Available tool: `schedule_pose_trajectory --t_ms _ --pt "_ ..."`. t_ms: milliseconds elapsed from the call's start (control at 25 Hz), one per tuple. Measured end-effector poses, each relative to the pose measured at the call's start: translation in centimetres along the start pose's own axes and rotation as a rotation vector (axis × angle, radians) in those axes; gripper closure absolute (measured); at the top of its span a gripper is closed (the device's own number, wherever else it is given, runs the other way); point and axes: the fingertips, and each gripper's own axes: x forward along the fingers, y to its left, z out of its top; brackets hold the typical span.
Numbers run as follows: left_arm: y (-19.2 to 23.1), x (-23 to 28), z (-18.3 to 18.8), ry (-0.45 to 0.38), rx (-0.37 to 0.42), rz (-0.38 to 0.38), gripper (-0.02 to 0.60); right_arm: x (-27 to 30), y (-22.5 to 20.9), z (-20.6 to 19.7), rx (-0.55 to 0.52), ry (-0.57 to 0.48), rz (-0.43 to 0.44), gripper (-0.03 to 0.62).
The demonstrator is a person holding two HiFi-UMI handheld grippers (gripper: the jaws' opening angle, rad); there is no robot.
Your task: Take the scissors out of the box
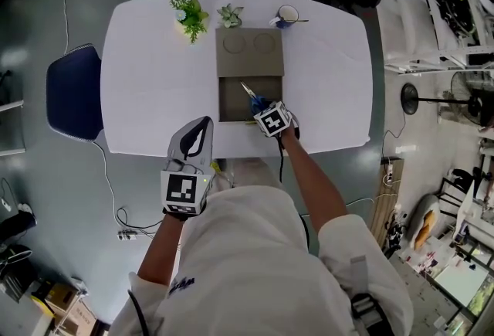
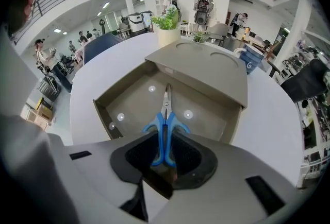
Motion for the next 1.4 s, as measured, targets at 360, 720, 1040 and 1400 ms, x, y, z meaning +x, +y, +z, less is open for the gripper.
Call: schedule_pose_trajectory --t_ms 360,720,1040,1400 --pt "-0.2 0.0 0.5 -0.009 0.005 -0.017 0.581 -1.4 0.3 0.6 0.030 -0.036 0.002 0.507" --pt "-0.2 0.0 0.5 -0.028 0.018 -0.033 0.581 -2.7 0.7 0.7 0.070 -0.080 -0.006 0.507" --pt "-0.1 0.0 1.2 -0.048 0.012 -0.038 0.581 -6.1 1.1 2.2 0.066 -0.152 -0.019 0.507" --pt "0.1 0.2 3.2 -0.097 -0.003 -0.025 0.581 -10.8 1.2 4.0 0.093 -0.241 -0.039 0.507"
